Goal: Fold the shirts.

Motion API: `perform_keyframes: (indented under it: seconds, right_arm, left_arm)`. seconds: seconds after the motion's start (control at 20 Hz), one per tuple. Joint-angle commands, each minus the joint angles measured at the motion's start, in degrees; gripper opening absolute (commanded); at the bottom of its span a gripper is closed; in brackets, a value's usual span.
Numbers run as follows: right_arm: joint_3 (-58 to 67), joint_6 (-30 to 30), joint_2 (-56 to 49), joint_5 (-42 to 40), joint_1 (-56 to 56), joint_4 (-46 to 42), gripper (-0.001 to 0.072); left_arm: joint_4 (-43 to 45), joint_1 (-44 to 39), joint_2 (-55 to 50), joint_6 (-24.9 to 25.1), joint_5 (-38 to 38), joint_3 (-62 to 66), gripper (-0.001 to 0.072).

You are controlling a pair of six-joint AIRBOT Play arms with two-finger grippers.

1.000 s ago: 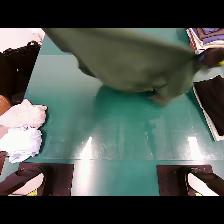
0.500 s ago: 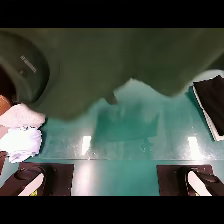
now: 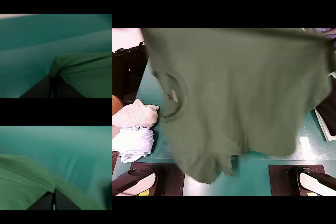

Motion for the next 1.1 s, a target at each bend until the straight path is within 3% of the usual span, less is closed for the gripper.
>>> perform_keyframes:
  seconds: [0.0,0.2,0.4,0.45,0.5,0.55,0.6,0.9,1.05]
  right_arm:
    - [-9.2,-1.1,-11.0,-5.4,4.2,1.3,0.0015]
    - [-10.6,-1.0,-22.1,-15.3,4.3,1.9,0.0015]
    - [-4.5,-1.0,-30.4,-13.9,4.3,2.0,0.0016]
    - [-2.4,-1.0,-31.9,-13.2,4.3,2.0,0.0016]
    - [-0.4,-1.0,-33.2,-12.3,4.3,2.0,0.0029]
    - [1.7,-1.0,-34.2,-11.6,4.3,2.0,0.0202]
    - [3.5,-1.0,-34.6,-10.8,4.3,2.0,0.0386]
    - [4.4,-2.6,-26.9,-4.4,0.6,2.0,0.0397]
    - [-5.3,-3.7,-18.9,-4.1,-2.1,2.2,0.0397]
  left_arm:
    - [0.6,0.0,-12.2,1.0,0.1,-8.9,0.0023]
    - [-0.1,0.0,-24.3,0.5,16.9,-9.3,0.0024]
    - [-1.7,0.0,-30.0,0.4,25.9,-8.2,0.0025]
    - [-1.7,0.0,-30.1,0.4,26.6,-8.2,0.0097]
    - [-1.7,0.1,-30.1,0.1,26.9,-8.0,0.0298]
    - [-1.6,0.2,-30.1,-1.1,25.7,-7.2,0.0423]
    - [-1.6,0.7,-30.1,-1.1,23.1,-5.8,0.0433]
    - [-1.7,7.8,-26.1,-0.6,-11.7,4.2,0.0433]
    - [-1.3,9.2,-17.8,-0.5,-13.4,-5.2,0.0434]
